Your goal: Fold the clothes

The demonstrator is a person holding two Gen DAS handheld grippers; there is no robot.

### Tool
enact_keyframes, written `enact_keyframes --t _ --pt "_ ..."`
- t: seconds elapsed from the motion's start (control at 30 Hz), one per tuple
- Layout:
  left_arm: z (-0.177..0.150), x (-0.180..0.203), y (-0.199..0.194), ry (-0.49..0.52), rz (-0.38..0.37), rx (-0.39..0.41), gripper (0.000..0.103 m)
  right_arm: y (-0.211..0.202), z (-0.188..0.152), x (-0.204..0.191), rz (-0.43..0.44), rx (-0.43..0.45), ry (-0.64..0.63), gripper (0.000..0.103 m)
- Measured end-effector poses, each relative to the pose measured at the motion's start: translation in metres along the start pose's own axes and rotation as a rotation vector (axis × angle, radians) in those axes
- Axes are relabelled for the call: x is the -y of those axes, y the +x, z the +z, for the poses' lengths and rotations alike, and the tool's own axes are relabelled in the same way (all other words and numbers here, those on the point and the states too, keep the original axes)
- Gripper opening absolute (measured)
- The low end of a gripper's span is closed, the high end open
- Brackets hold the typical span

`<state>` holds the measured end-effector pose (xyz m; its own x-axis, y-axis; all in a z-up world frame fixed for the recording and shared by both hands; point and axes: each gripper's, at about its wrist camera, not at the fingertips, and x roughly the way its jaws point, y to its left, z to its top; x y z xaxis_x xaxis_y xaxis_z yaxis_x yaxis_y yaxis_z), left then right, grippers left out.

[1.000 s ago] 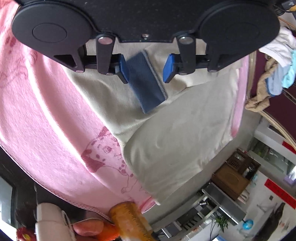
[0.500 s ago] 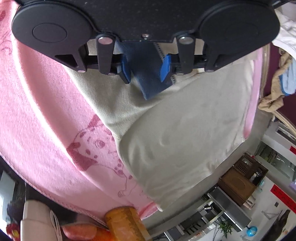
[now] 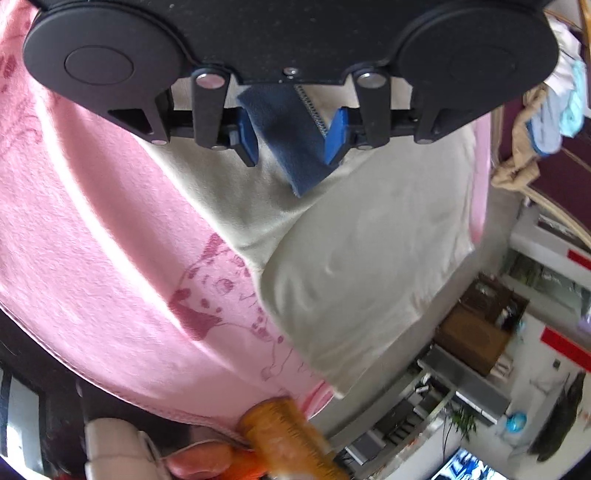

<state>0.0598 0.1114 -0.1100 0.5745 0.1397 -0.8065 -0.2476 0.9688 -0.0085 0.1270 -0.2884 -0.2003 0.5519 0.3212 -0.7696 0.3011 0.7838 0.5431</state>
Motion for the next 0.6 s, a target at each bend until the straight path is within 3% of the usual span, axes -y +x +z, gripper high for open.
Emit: enact_keyframes --t 0.1,0.2,0.3,0.43,0.47,0.5,0.6 --pt "0.006 0.027 0.016 0.09 0.01 -0.001 0.028 -0.001 0.003 0.008 -0.021 0.0 0.006 0.034" --pt "0.004 0.042 0.042 0.092 -0.008 -0.08 0.028 0.005 0.001 0.002 -0.017 -0.019 -0.033 0.027" --pt "-0.005 0.05 0.064 0.13 0.071 -0.167 0.041 0.014 -0.002 -0.01 -0.07 -0.016 -0.121 0.027" --pt "-0.007 0.046 0.06 0.137 0.082 -0.144 0.042 0.021 -0.023 -0.036 -0.147 0.006 -0.321 0.027" --pt "-0.007 0.044 0.06 0.128 0.074 -0.143 0.042 0.022 -0.031 -0.044 -0.184 0.02 -0.403 0.023" --pt "-0.007 0.041 0.06 0.117 0.067 -0.141 0.042 0.023 -0.04 -0.051 -0.213 0.036 -0.478 0.012" --pt "-0.006 0.036 0.049 0.088 0.077 -0.09 0.037 0.017 -0.053 -0.064 -0.23 0.094 -0.55 0.004"
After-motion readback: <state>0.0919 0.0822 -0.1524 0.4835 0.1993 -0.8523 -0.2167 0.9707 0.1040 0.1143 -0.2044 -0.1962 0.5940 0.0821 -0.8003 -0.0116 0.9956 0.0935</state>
